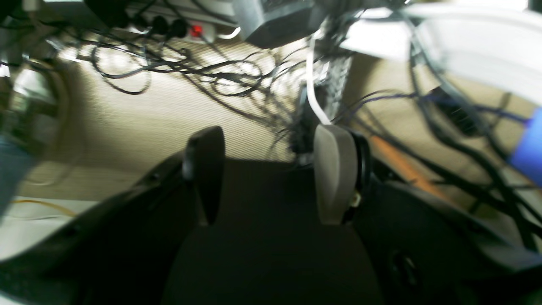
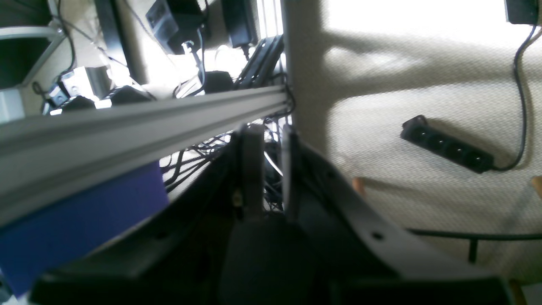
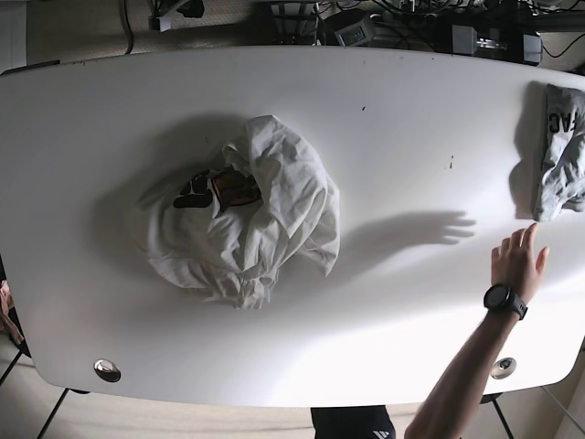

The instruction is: Fold the T-shirt properly

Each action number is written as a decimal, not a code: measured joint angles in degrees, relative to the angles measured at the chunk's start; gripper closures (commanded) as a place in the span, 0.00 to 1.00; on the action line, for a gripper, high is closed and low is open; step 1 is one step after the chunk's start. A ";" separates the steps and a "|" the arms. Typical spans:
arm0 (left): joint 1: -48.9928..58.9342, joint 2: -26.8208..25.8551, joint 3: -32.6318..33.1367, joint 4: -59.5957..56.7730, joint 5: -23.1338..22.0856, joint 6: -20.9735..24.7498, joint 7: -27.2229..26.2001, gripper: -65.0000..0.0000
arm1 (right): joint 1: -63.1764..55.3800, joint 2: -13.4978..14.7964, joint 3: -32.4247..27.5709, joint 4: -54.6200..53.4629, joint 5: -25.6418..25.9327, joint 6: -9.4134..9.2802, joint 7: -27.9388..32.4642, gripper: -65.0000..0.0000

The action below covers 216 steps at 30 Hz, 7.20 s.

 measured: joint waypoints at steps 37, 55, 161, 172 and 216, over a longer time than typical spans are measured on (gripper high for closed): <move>53.86 3.96 -0.24 98.82 2.75 4.11 0.28 0.53 | -47.08 -0.33 8.68 67.82 0.15 -2.10 -0.87 0.90; 27.30 9.86 -0.02 99.93 2.97 4.11 1.20 0.28 | -14.99 -0.35 11.80 79.89 9.27 -1.73 -19.69 0.68; -15.80 7.91 24.44 63.78 -5.20 4.92 17.77 0.28 | 92.39 -3.34 -16.22 68.39 10.10 -1.27 -78.20 0.97; -31.58 10.91 24.50 41.75 -5.25 4.52 16.44 0.31 | 92.45 -3.19 -16.22 68.39 10.12 -1.25 -78.18 0.97; -28.63 -10.08 -14.80 77.79 -4.81 -30.75 51.23 1.00 | 40.37 2.54 9.03 71.93 3.06 -1.92 -62.34 0.97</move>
